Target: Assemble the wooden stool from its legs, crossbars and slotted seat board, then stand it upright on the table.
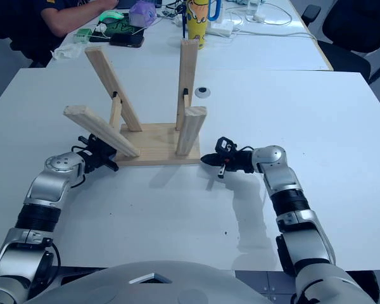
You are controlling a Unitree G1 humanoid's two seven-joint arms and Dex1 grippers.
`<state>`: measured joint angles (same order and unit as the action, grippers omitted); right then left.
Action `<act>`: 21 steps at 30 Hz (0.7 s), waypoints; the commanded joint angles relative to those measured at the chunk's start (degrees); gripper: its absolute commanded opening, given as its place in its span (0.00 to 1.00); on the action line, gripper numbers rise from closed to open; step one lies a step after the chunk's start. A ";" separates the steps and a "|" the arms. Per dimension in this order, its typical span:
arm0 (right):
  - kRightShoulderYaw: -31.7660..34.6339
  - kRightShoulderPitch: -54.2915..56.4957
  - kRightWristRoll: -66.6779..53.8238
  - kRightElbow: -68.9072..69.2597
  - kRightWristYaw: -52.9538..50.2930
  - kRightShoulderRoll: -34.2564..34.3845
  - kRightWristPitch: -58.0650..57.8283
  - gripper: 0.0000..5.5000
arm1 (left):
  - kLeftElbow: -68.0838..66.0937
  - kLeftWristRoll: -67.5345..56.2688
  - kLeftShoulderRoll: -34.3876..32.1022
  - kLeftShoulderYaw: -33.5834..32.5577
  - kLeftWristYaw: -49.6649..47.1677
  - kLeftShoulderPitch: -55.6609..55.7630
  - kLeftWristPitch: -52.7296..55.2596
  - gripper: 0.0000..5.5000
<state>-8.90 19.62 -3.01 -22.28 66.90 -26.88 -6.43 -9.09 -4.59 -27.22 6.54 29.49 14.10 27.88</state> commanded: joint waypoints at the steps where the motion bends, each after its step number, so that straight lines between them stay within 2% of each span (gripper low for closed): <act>1: -1.46 -4.39 -2.65 7.01 1.09 -0.11 -2.68 0.00 | 1.85 -2.23 5.20 1.89 1.60 0.05 -0.99 0.00; 7: -0.30 -5.18 -0.87 6.80 -5.65 -0.75 -2.86 0.00 | 3.60 -1.90 5.92 -0.18 0.02 -1.65 0.22 0.00; 17: -0.64 -9.84 -2.31 12.20 -6.19 -3.87 -4.03 0.00 | 6.33 -0.83 2.47 -4.94 -2.12 -11.73 1.10 0.00; 21: -0.95 -9.54 -0.18 10.25 -8.73 -4.60 -3.48 0.00 | 11.00 -1.97 3.05 -6.46 -3.15 -16.39 2.96 0.00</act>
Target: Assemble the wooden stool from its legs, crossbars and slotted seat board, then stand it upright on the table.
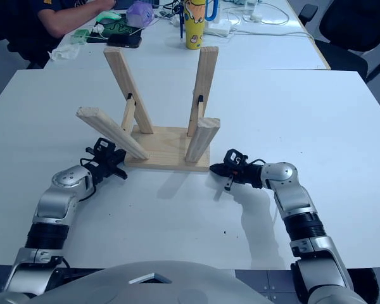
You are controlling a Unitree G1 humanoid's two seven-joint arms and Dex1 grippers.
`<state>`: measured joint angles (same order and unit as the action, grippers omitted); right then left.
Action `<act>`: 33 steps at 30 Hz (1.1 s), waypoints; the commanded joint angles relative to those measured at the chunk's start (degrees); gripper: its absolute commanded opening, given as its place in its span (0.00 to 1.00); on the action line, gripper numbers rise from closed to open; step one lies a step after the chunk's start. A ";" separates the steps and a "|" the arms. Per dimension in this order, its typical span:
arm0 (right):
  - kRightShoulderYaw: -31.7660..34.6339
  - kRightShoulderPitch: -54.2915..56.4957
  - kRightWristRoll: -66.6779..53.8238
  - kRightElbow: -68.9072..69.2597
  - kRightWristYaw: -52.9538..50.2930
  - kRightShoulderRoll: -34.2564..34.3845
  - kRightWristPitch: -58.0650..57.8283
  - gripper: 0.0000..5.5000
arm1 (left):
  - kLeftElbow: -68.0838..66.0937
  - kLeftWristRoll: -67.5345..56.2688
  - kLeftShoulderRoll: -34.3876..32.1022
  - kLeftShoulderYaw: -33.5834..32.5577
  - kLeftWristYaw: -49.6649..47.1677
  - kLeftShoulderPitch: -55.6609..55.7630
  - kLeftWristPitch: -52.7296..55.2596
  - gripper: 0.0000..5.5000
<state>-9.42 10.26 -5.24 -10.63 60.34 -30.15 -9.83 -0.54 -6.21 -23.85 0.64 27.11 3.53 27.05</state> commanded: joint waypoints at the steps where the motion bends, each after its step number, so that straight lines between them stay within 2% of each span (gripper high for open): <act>1: -0.22 0.03 2.66 -2.33 -3.49 -1.32 0.10 0.00 | 4.16 -0.61 -0.20 -0.32 -0.75 -7.09 4.32 0.00; 6: 0.07 0.91 4.43 -5.66 -9.47 -0.57 1.70 0.00 | 7.34 -1.33 0.94 0.60 -1.15 -8.89 5.63 0.00; 13: -3.52 0.20 6.00 -4.42 -15.02 3.78 1.16 0.00 | 5.20 -0.88 1.64 2.10 -1.46 -6.63 4.05 0.00; 18: -5.78 -1.88 4.77 0.58 -14.76 5.51 -1.26 0.00 | 5.09 -1.28 1.61 3.27 -0.54 -5.95 3.29 0.00; 26: -2.67 -0.48 7.25 -1.35 -20.14 3.42 -4.91 0.00 | 5.28 -1.42 1.27 3.46 -0.52 -5.96 3.44 0.00; 33: -2.36 -2.07 4.87 2.36 -17.33 0.98 -6.50 0.00 | 2.87 -0.47 0.87 2.47 -2.14 -5.73 2.64 0.00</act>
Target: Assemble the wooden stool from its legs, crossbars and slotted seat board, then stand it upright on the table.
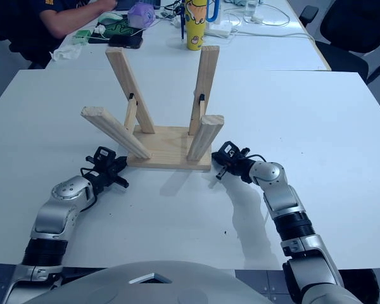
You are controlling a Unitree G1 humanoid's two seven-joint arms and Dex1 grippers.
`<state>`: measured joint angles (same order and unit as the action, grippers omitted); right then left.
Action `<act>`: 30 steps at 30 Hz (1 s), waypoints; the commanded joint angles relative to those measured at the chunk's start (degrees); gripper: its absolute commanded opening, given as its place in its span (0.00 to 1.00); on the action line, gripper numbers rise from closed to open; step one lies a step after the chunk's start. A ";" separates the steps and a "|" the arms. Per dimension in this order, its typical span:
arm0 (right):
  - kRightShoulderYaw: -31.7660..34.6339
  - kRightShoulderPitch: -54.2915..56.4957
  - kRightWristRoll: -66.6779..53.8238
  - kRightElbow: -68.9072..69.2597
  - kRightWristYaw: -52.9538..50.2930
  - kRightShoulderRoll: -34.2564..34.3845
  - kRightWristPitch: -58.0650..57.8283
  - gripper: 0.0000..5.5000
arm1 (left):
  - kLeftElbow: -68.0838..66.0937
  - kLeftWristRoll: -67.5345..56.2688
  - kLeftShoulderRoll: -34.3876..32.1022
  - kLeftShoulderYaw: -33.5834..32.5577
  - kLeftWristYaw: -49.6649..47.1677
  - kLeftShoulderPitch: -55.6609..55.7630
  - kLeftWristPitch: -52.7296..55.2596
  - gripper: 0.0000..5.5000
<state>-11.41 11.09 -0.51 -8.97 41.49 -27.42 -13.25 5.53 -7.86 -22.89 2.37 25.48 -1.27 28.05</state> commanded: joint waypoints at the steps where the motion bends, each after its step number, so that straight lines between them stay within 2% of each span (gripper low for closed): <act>1: -0.41 -3.22 0.09 1.10 1.66 -2.05 -3.29 0.00 | -3.17 1.19 -0.05 0.51 -0.79 -0.99 1.62 0.00; 13: -0.87 -5.61 -2.59 6.35 4.76 -3.26 -5.68 0.00 | -2.18 0.84 0.07 0.87 -0.86 -1.53 1.84 0.00; 21: -2.27 -5.48 -4.03 9.12 5.22 -1.54 -6.38 0.00 | 2.63 -0.82 0.82 2.73 0.60 -2.15 4.10 0.00; 30: 2.22 -1.62 -11.78 20.88 5.70 0.35 -11.59 0.00 | 11.44 -2.63 1.24 2.05 0.79 1.09 8.76 0.00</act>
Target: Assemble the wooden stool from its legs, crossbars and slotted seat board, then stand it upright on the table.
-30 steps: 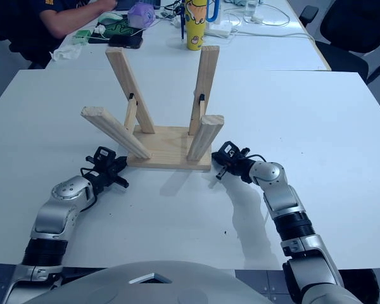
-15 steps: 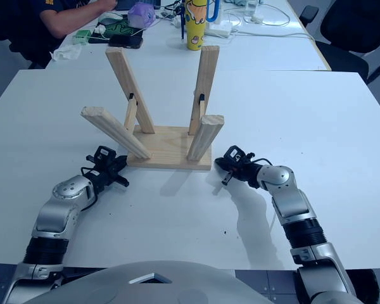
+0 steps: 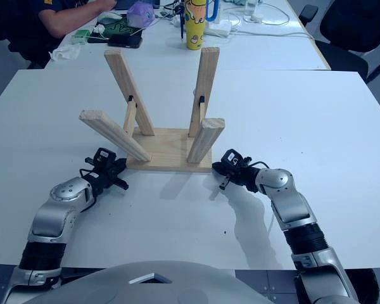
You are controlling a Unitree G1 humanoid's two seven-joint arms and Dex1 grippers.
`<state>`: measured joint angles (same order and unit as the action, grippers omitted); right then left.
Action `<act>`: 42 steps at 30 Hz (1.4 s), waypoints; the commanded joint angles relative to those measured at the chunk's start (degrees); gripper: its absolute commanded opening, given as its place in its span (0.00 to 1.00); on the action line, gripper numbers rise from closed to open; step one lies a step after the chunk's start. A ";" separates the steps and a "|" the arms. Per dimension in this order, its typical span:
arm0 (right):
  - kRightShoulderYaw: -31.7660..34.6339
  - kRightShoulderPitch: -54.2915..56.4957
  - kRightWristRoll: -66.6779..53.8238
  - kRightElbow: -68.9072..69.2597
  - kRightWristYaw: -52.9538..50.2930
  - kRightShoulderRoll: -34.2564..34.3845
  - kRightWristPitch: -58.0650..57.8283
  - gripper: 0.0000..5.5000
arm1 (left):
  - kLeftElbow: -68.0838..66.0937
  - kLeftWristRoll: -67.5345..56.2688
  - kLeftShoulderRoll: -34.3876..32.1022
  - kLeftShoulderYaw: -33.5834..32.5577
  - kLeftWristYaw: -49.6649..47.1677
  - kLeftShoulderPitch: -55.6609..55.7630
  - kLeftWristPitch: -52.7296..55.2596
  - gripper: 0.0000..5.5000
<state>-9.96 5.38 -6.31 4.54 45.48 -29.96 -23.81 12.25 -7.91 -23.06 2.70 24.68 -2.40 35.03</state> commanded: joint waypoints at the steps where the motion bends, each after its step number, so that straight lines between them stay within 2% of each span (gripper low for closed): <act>1: 1.35 4.67 -6.56 8.20 1.65 2.93 -1.75 0.00 | 6.00 -2.89 1.45 1.38 1.50 2.72 2.55 0.00; 12: 3.92 9.04 -8.08 10.68 1.23 2.83 -4.96 0.00 | 16.96 -5.02 1.34 -2.80 0.77 8.73 10.20 0.00; 24: 4.87 11.48 -7.99 11.13 1.55 1.48 -5.47 0.00 | 18.25 -4.41 1.15 -3.28 0.38 9.49 12.40 0.00; 28: 3.77 11.33 -3.62 5.49 -1.02 0.15 -4.28 0.00 | 13.86 -0.96 -0.31 -3.71 -2.16 8.46 14.12 0.00; 34: 1.15 11.81 2.66 -3.43 -4.17 -0.78 0.15 0.00 | 4.13 4.29 -2.36 -1.97 -4.96 6.36 9.22 0.00; 42: -2.78 13.33 7.81 -15.72 -8.39 4.15 8.39 0.00 | -8.57 7.15 0.38 1.57 -6.48 7.26 0.01 0.00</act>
<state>-11.88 16.53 -0.21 -6.67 39.10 -27.94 -17.80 7.09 -1.44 -23.96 3.44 18.66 3.98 37.43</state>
